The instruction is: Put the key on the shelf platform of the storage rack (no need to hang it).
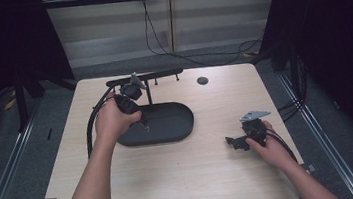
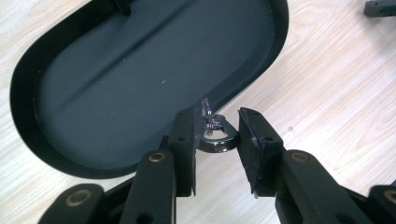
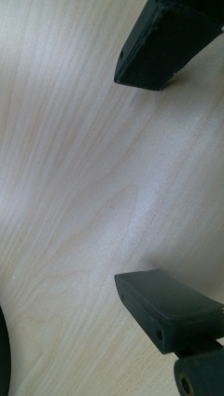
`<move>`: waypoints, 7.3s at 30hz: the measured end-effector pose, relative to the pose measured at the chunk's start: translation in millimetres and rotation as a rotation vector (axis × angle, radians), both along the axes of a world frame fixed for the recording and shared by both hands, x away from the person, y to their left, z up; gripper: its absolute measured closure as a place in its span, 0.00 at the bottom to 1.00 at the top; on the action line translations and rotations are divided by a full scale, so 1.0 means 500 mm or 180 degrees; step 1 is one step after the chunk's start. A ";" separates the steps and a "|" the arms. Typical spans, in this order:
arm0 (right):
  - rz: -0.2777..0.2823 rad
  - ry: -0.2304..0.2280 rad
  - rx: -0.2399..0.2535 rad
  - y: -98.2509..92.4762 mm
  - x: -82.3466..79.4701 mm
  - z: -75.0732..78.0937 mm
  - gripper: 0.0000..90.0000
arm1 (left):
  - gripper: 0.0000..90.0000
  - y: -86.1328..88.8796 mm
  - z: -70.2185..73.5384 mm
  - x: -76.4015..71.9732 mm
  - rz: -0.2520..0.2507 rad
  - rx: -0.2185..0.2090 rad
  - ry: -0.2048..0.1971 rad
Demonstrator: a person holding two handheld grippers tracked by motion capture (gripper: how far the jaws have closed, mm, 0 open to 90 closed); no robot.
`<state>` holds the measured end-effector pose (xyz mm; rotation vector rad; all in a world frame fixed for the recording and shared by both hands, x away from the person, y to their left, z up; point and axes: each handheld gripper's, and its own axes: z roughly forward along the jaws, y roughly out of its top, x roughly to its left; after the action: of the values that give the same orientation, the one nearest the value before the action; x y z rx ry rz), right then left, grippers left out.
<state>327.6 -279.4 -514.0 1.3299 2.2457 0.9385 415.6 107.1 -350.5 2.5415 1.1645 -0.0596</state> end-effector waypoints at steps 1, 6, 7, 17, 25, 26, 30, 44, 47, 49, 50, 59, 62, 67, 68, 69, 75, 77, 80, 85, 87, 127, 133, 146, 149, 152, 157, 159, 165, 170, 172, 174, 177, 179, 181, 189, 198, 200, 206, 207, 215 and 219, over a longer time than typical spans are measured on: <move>-0.0003 0.0004 0.0001 0.000 0.000 0.000 0.05 | 0.75 -0.002 0.000 0.001 0.0009 0.0002 0.0004; 0.0000 0.0000 0.0000 0.000 0.000 0.000 0.05 | 0.75 -0.005 -0.006 0.012 0.0034 -0.0033 -0.0015; 0.0000 0.0000 0.0000 0.000 0.000 0.000 0.05 | 0.75 -0.005 -0.006 0.012 0.0034 -0.0033 -0.0015; -0.0006 0.0006 0.0002 0.000 0.000 0.000 0.05 | 0.75 -0.011 -0.030 0.030 0.0069 0.0006 -0.0016; -0.0005 0.0011 0.0004 0.000 0.000 0.000 0.05 | 0.75 -0.023 -0.049 0.037 0.0074 0.0017 -0.0048; -0.0007 0.0012 0.0006 0.000 0.000 0.000 0.05 | 0.75 -0.023 -0.051 0.039 0.0067 0.0023 -0.0051; -0.0001 0.0011 0.0004 0.000 0.000 0.000 0.05 | 0.75 -0.025 -0.059 0.041 0.0090 0.0021 -0.0063; -0.0006 0.0020 0.0009 0.001 0.000 0.000 0.05 | 0.75 -0.045 -0.091 0.051 0.0114 0.0026 -0.0147; -0.0005 0.0019 0.0009 0.000 0.000 0.000 0.05 | 0.75 -0.043 -0.100 0.051 0.0138 0.0020 -0.0153; -0.0005 0.0021 0.0009 0.001 0.000 0.000 0.05 | 0.75 -0.043 -0.109 0.052 0.0140 0.0049 -0.0142; -0.0005 0.0021 0.0009 0.001 0.000 0.000 0.05 | 0.75 -0.043 -0.113 0.053 0.0131 0.0039 -0.0141; 0.0001 0.0023 0.0003 0.000 0.000 0.000 0.05 | 0.75 -0.050 -0.135 0.057 0.0198 0.0066 -0.0248; 0.0001 0.0022 0.0002 0.000 0.000 0.000 0.05 | 0.75 -0.052 -0.140 0.057 0.0193 0.0079 -0.0223; 0.0000 0.0022 0.0002 0.000 0.000 0.000 0.05 | 0.75 -0.052 -0.146 0.058 0.0185 0.0059 -0.0254; 0.0001 0.0023 0.0003 0.000 0.000 0.000 0.05 | 0.75 -0.052 -0.146 0.057 0.0201 0.0067 -0.0253; 0.0001 0.0022 0.0002 0.000 0.000 0.000 0.05 | 0.75 -0.052 -0.148 0.057 0.0209 0.0076 -0.0264; 0.0002 0.0023 0.0002 0.000 0.000 0.000 0.05 | 0.75 -0.042 -0.177 0.053 0.0191 0.0135 -0.0186; 0.0001 0.0022 0.0002 0.000 0.000 0.000 0.05 | 0.75 -0.039 -0.177 0.053 0.0224 0.0078 -0.0223; 0.0001 0.0023 0.0002 0.000 0.000 0.000 0.05 | 0.75 -0.035 -0.178 0.055 0.0246 0.0046 -0.0216; 0.0001 0.0024 0.0003 0.000 0.000 0.000 0.05 | 0.75 -0.033 -0.180 0.054 0.0255 0.0052 -0.0278; 0.0001 0.0023 0.0002 0.000 0.000 0.000 0.05 | 0.75 -0.034 -0.180 0.054 0.0255 0.0063 -0.0291; 0.0013 0.0015 -0.0006 0.001 0.001 0.000 0.05 | 0.49 -0.016 -0.190 0.050 0.0411 0.0133 -0.0395; 0.0013 0.0016 -0.0006 0.001 0.001 0.000 0.05 | 0.47 -0.012 -0.181 0.047 0.0411 0.0132 -0.0414; 0.0013 0.0016 -0.0006 0.001 0.001 0.000 0.05 | 0.45 -0.003 -0.166 0.039 0.0402 0.0094 -0.0368; 0.0013 0.0017 -0.0006 0.001 0.001 0.000 0.05 | 0.44 -0.002 -0.163 0.038 0.0395 0.0100 -0.0349; 0.0009 0.0021 -0.0003 0.001 0.001 0.000 0.05 | 0.44 -0.002 -0.161 0.036 0.0416 0.0080 -0.0347; 0.0010 0.0021 -0.0004 0.001 0.001 0.000 0.05 | 0.42 0.000 -0.159 0.033 0.0386 0.0066 -0.0337; 0.0010 0.0020 -0.0004 0.001 0.001 0.000 0.05 | 0.42 0.000 -0.158 0.031 0.0369 0.0071 -0.0317; 0.0009 0.0021 -0.0003 0.001 0.001 0.000 0.05 | 0.41 0.001 -0.154 0.026 0.0336 0.0061 -0.0312; 0.0012 0.0017 -0.0006 0.001 0.001 0.000 0.05 | 0.41 0.002 -0.143 0.016 0.0304 0.0035 -0.0301; 0.0013 0.0016 -0.0006 0.001 0.001 0.000 0.05 | 0.40 0.004 -0.138 0.015 0.0281 0.0047 -0.0316; 0.0009 0.0021 -0.0004 0.001 0.001 0.000 0.05 | 0.40 0.004 -0.136 0.013 0.0308 0.0015 -0.0319; 0.0010 0.0020 -0.0005 0.001 0.001 0.000 0.05 | 0.40 0.005 -0.135 0.010 0.0273 0.0041 -0.0314; 0.0013 0.0016 -0.0007 0.001 0.001 0.000 0.05 | 0.40 0.006 -0.133 0.007 0.0273 0.0058 -0.0294; 0.0012 0.0017 -0.0006 0.001 0.001 0.000 0.05 | 0.40 0.007 -0.132 0.004 0.0246 0.0039 -0.0304; 0.0009 0.0020 -0.0003 0.001 0.001 0.000 0.05 | 0.39 0.014 -0.123 -0.015 0.0199 0.0019 -0.0324; 0.0009 0.0021 -0.0004 0.001 0.001 0.000 0.05 | 0.38 0.027 -0.115 -0.035 0.0133 0.0014 -0.0318; 0.0013 0.0017 -0.0007 0.001 0.001 0.000 0.05 | 0.38 0.028 -0.114 -0.036 0.0122 0.0013 -0.0317; 0.0009 0.0021 -0.0004 0.001 0.001 0.000 0.05 | 0.38 0.037 -0.114 -0.046 0.0110 -0.0001 -0.0319; 0.0009 0.0021 -0.0004 0.001 0.001 0.000 0.05 | 0.38 0.038 -0.114 -0.048 0.0107 0.0005 -0.0321; 0.0012 0.0016 -0.0006 0.001 0.001 0.000 0.05 | 0.37 0.054 -0.120 -0.062 0.0085 -0.0030 -0.0337; 0.0013 0.0017 -0.0007 0.001 0.001 0.000 0.05 | 0.37 0.060 -0.123 -0.071 0.0077 -0.0042 -0.0365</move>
<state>328.2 -279.0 -513.9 1.3290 2.2535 0.9348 379.9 137.2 -411.8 2.4832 1.1464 0.0831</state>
